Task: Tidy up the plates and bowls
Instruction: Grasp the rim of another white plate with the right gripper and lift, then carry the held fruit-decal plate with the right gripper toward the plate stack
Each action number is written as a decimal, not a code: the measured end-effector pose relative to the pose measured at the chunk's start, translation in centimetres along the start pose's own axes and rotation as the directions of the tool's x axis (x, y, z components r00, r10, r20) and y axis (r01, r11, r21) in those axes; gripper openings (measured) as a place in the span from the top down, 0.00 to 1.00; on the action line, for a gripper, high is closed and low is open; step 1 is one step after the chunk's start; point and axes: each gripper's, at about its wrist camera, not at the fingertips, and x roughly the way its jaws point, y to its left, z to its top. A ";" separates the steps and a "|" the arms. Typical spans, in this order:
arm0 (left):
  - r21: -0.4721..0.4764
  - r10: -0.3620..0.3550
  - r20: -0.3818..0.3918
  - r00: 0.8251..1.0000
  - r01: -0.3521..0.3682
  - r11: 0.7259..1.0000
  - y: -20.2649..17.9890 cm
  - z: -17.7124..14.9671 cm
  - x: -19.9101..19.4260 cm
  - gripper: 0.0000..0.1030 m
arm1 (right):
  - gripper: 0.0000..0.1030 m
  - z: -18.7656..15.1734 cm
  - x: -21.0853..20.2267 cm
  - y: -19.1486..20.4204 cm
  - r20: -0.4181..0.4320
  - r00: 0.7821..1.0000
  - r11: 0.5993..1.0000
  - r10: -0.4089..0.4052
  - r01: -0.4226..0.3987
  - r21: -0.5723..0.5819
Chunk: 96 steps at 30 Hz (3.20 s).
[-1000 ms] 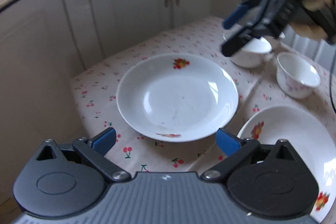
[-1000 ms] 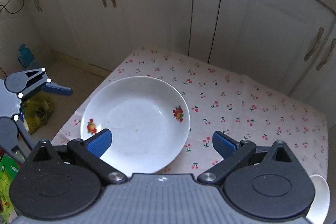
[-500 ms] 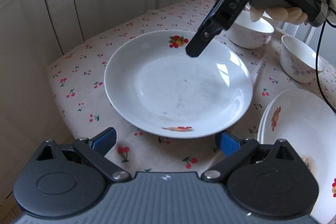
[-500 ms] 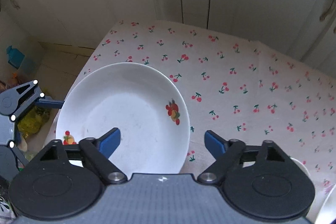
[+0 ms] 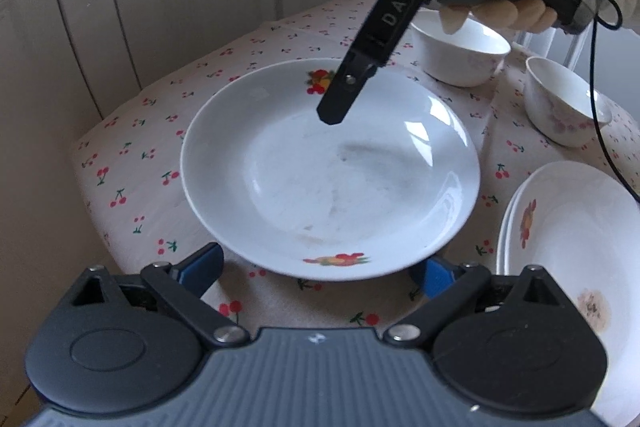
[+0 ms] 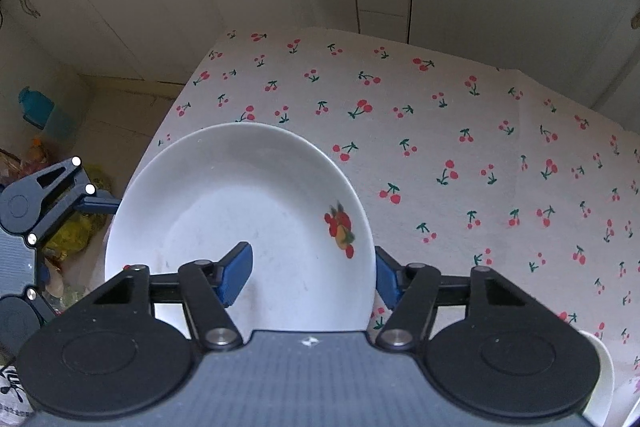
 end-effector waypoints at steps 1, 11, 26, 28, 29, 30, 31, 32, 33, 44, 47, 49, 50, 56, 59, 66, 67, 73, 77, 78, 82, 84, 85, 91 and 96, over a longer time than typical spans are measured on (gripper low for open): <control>0.006 -0.004 0.000 1.000 0.004 1.000 -0.1 0.1 0.0 0.06 | 0.33 0.0 0.0 -0.1 0.000 1.000 1.000 0.005 -0.005 0.004; -0.011 -0.025 0.012 1.000 0.025 1.000 -0.2 0.7 0.0 0.06 | 0.33 -0.1 -0.1 -0.4 0.003 1.000 0.999 0.029 -0.029 0.028; -0.005 -0.029 0.000 1.000 0.029 1.000 -0.3 1.0 -0.2 0.06 | 0.33 -0.5 -0.9 -0.5 0.011 0.999 0.999 0.039 -0.039 0.032; -0.006 -0.030 -0.003 1.000 0.030 1.000 -0.4 1.1 -0.3 0.06 | 0.33 -0.4 -0.9 -0.5 0.013 0.999 0.998 0.043 -0.043 0.034; -0.005 -0.030 -0.003 1.000 0.030 1.000 -0.4 1.1 -0.4 0.06 | 0.33 -0.5 -1.0 -0.5 0.013 0.999 0.998 0.043 -0.044 0.035; -0.003 -0.028 -0.002 1.000 0.028 1.000 -0.5 1.2 -0.4 0.06 | 0.33 -0.5 -1.0 -0.4 0.014 0.999 0.999 0.042 -0.043 0.033; -0.002 -0.027 -0.001 1.000 0.027 1.000 -0.5 1.3 -0.6 0.06 | 0.33 -0.5 -1.2 -0.4 0.018 0.999 0.999 0.041 -0.042 0.032; -0.002 -0.028 -0.001 1.000 0.028 1.000 -0.6 1.3 -0.6 0.06 | 0.33 -0.6 -1.3 -0.3 0.022 0.999 0.999 0.042 -0.042 0.032; -0.002 -0.028 -0.002 1.000 0.028 1.000 -0.6 1.3 -0.7 0.06 | 0.33 -0.6 -1.4 -0.3 0.025 0.999 0.999 0.042 -0.043 0.032; 0.002 -0.017 0.006 1.000 0.017 1.000 -2.5 2.2 -3.3 0.06 | 0.33 -2.0 -4.6 0.8 0.067 0.996 0.998 0.053 -0.054 0.025; 0.011 -0.009 0.006 1.000 0.009 1.000 -3.3 2.3 -4.2 0.06 | 0.33 -2.7 -5.6 1.2 0.078 0.995 0.998 0.062 -0.064 0.024; 0.016 -0.004 0.005 1.000 0.004 1.000 -4.0 2.3 -5.0 0.06 | 0.33 -3.4 -6.4 1.6 0.082 0.994 0.998 0.066 -0.067 0.015; 0.019 -0.001 0.006 1.000 0.001 1.000 -4.4 2.3 -5.3 0.06 | 0.33 -3.7 -6.8 1.7 0.086 0.994 0.997 0.068 -0.069 0.014; 0.023 0.008 -0.001 1.000 -0.008 1.000 -6.5 2.1 -7.1 0.06 | 0.33 -5.9 -8.6 2.8 0.104 0.992 0.997 0.074 -0.075 0.003; 0.021 0.010 0.001 1.000 -0.010 1.000 -7.7 1.8 -7.9 0.06 | 0.33 -7.0 -9.5 3.3 0.109 0.991 0.996 0.083 -0.084 0.002; 0.020 0.012 -0.001 1.000 -0.012 1.000 -10.7 0.7 -9.7 0.06 | 0.33 -9.9 -11.2 4.8 0.104 0.991 0.997 0.081 -0.079 -0.018; 0.020 0.012 0.000 1.000 -0.012 1.000 -11.1 0.5 -10.0 0.06 | 0.33 -10.4 -11.4 5.0 0.104 0.991 0.997 0.080 -0.078 -0.022; 0.019 0.012 -0.003 1.000 -0.012 1.000 -13.4 -0.4 -11.0 0.06 | 0.33 -12.8 -12.3 5.7 0.109 0.990 0.996 0.090 -0.088 -0.023; 0.006 0.002 -0.007 1.000 -0.002 1.000 -14.6 -1.3 -11.1 0.06 | 0.33 -14.3 -12.4 6.2 0.103 0.991 0.996 0.083 -0.081 -0.025; 0.001 -0.003 -0.007 1.000 0.003 1.000 -14.9 -1.6 -11.1 0.06 | 0.33 -14.7 -12.4 6.2 0.102 0.991 0.996 0.085 -0.083 -0.025; -0.002 -0.011 -0.019 1.000 0.011 1.000 -16.0 -2.5 -10.9 0.06 | 0.33 -16.0 -12.3 6.5 0.090 0.992 0.996 0.091 -0.090 -0.018; -0.002 -0.015 -0.027 1.000 0.015 1.000 -16.5 -2.9 -10.7 0.06 | 0.33 -16.5 -12.0 6.5 0.077 0.993 0.996 0.089 -0.088 -0.015; -0.003 -0.017 -0.031 0.999 0.017 1.000 -16.7 -3.1 -10.6 0.06 | 0.33 -16.7 -11.8 6.5 0.071 0.993 0.996 0.090 -0.089 -0.010; -0.014 -0.040 -0.053 0.998 0.039 0.999 -17.2 -3.9 -10.0 0.06 | 0.33 -17.7 -11.0 6.5 0.040 0.995 0.996 0.089 -0.089 -0.001; -0.012 -0.050 -0.060 0.997 0.049 0.999 -17.7 -4.2 -9.7 0.06 | 0.33 -18.5 -10.7 6.4 0.024 0.996 0.996 0.086 -0.086 0.000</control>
